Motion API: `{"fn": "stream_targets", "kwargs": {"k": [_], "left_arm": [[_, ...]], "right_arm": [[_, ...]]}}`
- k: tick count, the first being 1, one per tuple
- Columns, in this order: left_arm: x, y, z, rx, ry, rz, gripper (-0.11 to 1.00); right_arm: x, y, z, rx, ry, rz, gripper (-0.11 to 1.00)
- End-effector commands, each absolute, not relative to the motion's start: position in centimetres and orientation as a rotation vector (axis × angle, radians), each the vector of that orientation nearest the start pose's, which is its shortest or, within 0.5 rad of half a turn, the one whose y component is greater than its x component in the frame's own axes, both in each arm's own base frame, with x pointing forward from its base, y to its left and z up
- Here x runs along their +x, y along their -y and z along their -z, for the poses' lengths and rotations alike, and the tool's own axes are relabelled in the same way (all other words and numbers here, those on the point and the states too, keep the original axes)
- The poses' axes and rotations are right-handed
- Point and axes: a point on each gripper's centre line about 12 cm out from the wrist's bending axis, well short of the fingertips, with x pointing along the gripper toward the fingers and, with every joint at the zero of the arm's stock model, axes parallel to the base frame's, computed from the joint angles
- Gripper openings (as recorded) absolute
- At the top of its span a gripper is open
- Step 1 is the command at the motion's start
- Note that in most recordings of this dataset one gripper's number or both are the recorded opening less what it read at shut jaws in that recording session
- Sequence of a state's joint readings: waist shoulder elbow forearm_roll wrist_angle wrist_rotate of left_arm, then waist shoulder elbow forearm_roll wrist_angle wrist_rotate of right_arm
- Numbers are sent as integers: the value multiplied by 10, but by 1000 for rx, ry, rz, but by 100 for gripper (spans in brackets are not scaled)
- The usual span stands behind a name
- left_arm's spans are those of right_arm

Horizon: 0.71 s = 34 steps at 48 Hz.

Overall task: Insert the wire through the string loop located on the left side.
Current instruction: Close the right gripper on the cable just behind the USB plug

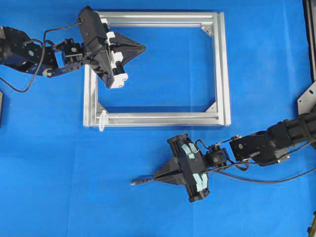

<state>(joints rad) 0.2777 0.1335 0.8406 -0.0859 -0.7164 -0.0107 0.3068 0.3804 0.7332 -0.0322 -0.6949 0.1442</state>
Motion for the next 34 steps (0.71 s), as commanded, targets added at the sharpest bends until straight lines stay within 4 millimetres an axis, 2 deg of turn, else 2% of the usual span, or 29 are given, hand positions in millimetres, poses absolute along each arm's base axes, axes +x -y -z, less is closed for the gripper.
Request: {"fn": "stream_targets", "kwargs": {"k": [1,10,34], "left_arm": [[367,-111,-151,-99,-207,-339,0],[367,-111,-152,-99,-205,-339,0],[367,-111,-151,-99,-207,-339,0]], "right_arm": [[391,-129,-77,58,-399,-308,0],[391,-129,-86,71,-387,-305,0],[381,-125,-159,63,-360,-304,0]]}}
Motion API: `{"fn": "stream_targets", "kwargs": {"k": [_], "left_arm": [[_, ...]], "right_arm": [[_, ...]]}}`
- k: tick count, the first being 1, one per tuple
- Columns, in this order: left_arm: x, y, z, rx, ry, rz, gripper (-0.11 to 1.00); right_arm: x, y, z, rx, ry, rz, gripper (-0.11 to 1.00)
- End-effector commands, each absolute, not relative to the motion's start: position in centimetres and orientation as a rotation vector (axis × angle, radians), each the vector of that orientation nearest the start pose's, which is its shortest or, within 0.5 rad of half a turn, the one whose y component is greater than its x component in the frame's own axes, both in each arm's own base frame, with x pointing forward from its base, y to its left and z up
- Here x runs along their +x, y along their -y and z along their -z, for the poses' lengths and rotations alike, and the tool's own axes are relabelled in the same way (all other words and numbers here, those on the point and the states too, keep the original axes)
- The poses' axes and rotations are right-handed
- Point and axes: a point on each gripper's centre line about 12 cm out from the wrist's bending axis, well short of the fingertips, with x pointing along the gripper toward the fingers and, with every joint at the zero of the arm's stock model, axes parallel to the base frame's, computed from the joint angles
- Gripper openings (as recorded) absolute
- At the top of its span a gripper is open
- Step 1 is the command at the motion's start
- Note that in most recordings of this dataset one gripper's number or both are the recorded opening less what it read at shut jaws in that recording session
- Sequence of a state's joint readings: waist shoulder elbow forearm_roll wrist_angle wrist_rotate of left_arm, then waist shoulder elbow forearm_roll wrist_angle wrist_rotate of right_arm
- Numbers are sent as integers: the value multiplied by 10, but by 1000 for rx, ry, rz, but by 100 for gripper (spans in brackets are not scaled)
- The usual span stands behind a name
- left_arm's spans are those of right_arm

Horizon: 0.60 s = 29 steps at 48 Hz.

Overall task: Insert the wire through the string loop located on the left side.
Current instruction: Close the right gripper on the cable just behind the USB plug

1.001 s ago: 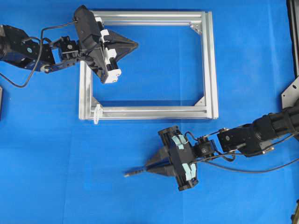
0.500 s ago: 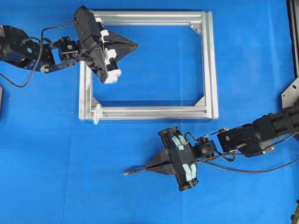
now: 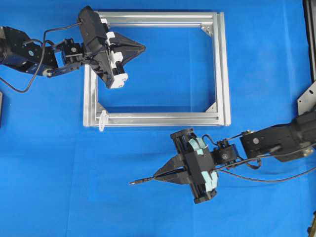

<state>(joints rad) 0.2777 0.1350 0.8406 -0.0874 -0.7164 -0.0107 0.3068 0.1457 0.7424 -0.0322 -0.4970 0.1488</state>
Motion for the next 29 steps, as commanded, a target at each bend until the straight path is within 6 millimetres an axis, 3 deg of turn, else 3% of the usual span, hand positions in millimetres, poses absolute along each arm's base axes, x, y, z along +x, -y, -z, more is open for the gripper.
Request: {"fn": "stream_targets", "kwargs": {"k": [1,29], "left_arm": [[367,-111,-151,-99,-207,-339,0],[367,-111,-151,-99,-207,-339,0]], "right_arm": [[381,-125,-160,63,-360,-304,0],[380,-124,-160,60,-364,-303,0]]}}
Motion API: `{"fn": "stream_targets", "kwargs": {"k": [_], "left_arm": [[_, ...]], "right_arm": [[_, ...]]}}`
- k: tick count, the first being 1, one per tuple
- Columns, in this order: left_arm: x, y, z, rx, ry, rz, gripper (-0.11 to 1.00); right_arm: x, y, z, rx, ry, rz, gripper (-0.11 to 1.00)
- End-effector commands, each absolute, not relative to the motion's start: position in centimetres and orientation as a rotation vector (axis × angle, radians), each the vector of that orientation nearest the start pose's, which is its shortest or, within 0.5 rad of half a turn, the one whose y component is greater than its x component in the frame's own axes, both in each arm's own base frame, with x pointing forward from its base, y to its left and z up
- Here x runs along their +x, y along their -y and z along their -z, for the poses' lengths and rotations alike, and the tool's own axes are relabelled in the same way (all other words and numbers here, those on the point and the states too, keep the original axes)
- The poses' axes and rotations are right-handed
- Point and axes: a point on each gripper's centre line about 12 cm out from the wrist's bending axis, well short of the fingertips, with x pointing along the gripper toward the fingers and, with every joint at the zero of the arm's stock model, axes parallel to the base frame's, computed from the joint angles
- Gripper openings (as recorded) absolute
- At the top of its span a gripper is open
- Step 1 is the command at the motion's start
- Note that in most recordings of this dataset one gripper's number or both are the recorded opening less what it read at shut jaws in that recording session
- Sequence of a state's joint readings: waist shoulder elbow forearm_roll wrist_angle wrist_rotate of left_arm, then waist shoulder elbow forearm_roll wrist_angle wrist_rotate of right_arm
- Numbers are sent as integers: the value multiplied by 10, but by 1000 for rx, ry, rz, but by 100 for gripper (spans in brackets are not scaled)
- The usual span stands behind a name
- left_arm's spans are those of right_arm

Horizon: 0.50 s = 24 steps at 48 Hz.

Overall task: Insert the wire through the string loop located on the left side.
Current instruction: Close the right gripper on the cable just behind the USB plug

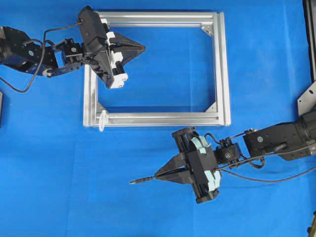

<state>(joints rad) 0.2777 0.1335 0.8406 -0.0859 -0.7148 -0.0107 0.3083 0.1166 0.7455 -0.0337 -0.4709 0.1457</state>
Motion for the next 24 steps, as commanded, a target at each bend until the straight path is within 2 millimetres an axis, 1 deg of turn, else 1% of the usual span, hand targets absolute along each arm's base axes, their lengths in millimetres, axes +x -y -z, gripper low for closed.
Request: {"fn": "stream_targets", "kwargs": {"k": [1,24], "left_arm": [[367,-111,-151,-99,-208,-339,0],[367,-111,-152,-99,-207,-339,0]], "right_arm": [[380,-124,-160,60,-364,-303,0],[380,-124,-161,61,-360,-304,0]]}}
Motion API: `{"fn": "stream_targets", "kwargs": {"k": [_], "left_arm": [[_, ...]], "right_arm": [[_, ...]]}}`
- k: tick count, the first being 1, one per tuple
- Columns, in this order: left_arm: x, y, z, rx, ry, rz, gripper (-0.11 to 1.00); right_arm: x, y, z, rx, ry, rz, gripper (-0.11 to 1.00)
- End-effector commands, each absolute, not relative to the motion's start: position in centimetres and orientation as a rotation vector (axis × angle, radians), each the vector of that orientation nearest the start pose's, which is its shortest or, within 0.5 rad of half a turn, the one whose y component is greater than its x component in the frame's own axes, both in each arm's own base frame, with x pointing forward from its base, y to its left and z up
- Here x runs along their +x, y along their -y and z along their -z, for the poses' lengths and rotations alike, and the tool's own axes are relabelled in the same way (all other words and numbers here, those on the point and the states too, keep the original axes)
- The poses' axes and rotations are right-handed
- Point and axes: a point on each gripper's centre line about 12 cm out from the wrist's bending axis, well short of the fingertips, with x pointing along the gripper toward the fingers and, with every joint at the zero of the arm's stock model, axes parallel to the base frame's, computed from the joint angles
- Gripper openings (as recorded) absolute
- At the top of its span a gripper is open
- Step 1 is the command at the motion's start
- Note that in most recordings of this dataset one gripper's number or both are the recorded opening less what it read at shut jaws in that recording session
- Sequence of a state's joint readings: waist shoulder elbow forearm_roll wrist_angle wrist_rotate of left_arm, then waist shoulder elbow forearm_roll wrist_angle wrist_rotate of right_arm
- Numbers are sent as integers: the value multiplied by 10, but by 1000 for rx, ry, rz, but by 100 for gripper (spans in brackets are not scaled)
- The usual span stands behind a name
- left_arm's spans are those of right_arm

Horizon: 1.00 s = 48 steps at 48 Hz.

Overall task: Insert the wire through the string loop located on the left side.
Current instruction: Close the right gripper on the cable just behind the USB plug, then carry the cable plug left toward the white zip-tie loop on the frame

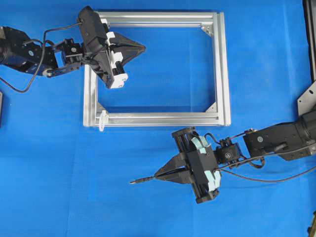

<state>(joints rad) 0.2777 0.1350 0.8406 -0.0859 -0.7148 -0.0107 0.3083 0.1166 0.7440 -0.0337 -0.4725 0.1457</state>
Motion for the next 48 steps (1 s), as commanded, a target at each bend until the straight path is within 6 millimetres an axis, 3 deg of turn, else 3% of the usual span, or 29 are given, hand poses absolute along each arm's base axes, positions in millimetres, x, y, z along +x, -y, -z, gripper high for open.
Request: {"fn": "stream_targets", "kwargs": {"k": [1,34,48], "left_arm": [[367,-111,-151,-99,-207,-339,0],[367,-111,-151,-99,-208,-339,0],[368,-111,-153,-100,-203,-339,0]], "right_arm": [[380,-124,-161,61,-360,-304,0],[381,-121,-160,61,-360,-295,0],[382,-82,-156,72,-373,-200,0]]}}
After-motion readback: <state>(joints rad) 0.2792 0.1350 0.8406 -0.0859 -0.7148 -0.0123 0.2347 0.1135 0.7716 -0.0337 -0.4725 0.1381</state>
